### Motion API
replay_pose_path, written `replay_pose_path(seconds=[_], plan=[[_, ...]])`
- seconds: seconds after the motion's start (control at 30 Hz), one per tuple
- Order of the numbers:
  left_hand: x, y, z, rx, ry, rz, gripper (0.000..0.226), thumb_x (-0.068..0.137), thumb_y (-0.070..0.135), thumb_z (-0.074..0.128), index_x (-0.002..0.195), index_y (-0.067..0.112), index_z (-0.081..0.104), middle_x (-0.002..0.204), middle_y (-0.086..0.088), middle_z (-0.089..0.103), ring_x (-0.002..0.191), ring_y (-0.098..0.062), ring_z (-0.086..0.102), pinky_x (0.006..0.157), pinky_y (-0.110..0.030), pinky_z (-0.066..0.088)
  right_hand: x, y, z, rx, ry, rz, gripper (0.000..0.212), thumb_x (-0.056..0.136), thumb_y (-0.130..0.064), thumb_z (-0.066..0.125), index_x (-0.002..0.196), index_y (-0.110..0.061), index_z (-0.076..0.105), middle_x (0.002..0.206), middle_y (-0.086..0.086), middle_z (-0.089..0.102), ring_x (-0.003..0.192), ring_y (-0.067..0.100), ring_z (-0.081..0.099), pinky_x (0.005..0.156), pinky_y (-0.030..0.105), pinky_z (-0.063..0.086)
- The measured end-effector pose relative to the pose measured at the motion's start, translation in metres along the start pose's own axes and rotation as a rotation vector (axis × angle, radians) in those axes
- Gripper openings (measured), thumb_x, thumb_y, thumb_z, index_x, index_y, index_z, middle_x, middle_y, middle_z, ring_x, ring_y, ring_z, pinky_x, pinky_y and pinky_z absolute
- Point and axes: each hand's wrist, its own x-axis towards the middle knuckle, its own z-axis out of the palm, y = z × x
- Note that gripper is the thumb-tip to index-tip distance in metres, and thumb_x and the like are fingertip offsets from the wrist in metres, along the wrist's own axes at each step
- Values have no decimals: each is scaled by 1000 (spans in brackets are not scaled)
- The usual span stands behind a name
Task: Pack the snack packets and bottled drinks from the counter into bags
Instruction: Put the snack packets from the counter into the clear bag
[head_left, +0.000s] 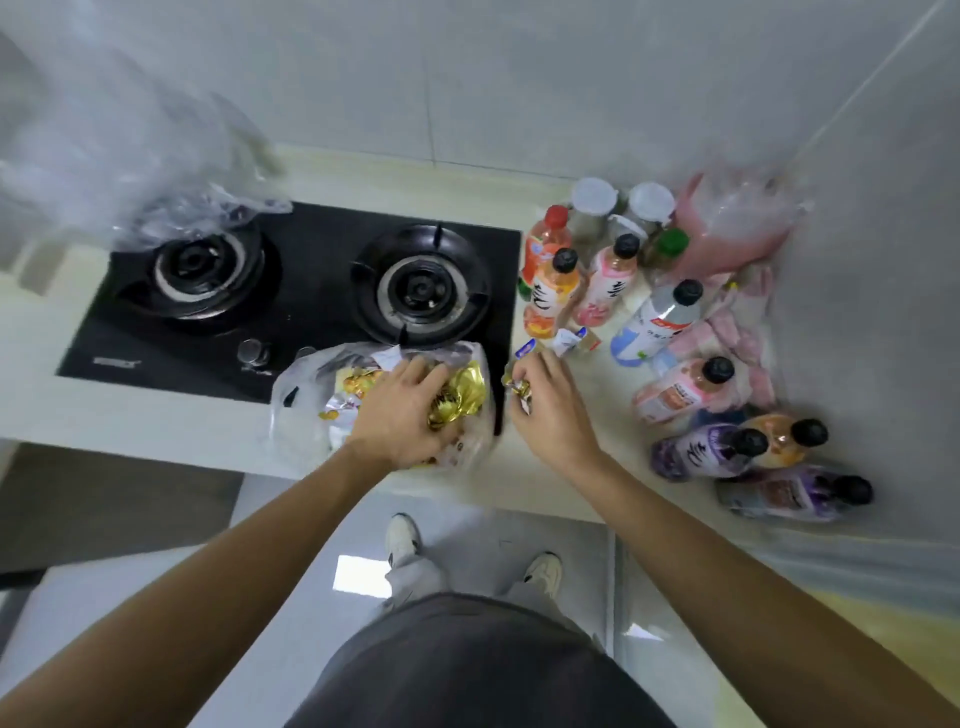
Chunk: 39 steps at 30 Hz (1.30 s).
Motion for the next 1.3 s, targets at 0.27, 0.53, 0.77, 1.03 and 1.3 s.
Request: replay_pose_path(seconds=[0.27,0.53,0.77,1.03,1.3], plan=[[-62,-92,-16,9,-9,-282,58,82,57,66,124,19,52,110,-6,56,103,-32,54,82,-42,48,25,-101,85,-19,-210,-213,27,83,-11,66,97,-22,46,101,-6,43,96,20,50,82,43,49],[-34,-108,-5,44,-84,-304,53,87,52,68,122,16,50,121,-10,53,115,-34,51,92,-46,47,49,-105,117,-387,-143,9,33,80,-8,71,106,-18,53,108,6,51,100,28,50,82,40,46],[-32,-109,5,48,-74,-267,54,86,53,64,126,20,50,123,-9,51,114,-34,52,90,-48,50,42,-95,114,-220,-214,-42,42,81,-41,76,110,-19,55,116,4,46,108,28,47,90,42,47],[-43,-108,0,32,-78,-215,57,87,51,61,133,20,46,128,-8,49,118,-31,48,91,-47,53,24,-84,96,-133,-194,-68,53,84,-41,73,130,-22,54,128,0,46,119,26,49,88,44,52],[-49,-94,1,112,-65,-212,67,89,55,51,144,17,41,131,-12,48,120,-32,46,94,-47,50,17,-62,81,-76,-117,-69,39,94,-39,62,124,-15,57,125,4,49,116,26,51,89,44,52]])
